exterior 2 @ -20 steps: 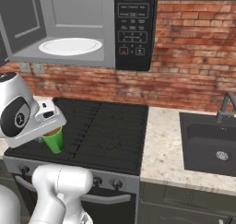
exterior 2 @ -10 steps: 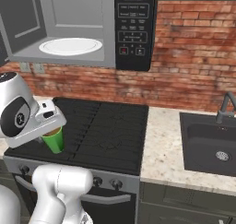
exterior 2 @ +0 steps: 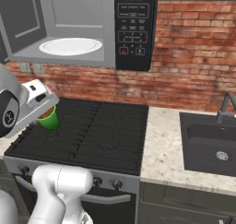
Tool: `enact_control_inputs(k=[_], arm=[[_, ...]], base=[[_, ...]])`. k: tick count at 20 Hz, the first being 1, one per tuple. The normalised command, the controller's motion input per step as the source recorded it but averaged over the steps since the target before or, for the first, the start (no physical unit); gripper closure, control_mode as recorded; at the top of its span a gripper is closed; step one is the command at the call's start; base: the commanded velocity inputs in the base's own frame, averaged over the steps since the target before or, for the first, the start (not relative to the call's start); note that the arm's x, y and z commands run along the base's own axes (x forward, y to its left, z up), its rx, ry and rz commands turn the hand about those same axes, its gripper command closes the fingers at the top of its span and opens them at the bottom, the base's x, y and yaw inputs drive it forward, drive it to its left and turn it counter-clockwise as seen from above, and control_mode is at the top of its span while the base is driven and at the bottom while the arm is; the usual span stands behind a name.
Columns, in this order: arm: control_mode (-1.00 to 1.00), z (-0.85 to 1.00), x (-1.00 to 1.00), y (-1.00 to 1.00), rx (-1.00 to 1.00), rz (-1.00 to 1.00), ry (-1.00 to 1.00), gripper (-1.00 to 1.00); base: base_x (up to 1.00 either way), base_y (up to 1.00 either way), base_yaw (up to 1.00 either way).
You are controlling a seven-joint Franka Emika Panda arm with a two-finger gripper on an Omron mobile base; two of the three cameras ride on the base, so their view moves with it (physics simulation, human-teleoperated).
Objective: Place the microwavable item in the microwave. Then, close the microwave door and press the start button.
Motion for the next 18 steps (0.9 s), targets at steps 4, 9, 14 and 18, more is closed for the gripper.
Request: enact_control_inputs(k=[4,9,14,18], arm=[[-1.00,0.81,0.00,0.00,-0.03,0.20,-0.20,1.00],[-1.00,0.48,0.00,0.07,-0.05,0.14,-0.07,1.00],[-1.00,0.41,0.08,0.11,-0.08,0.10,0.00,1.00],[-1.00,0.46,0.17,0.04,-0.05,0.07,0.00,1.00]], base=[[0.00,0.00,0.00],[0.00,0.00,0.00],[0.00,0.00,0.00],[0.00,0.00,0.00]])
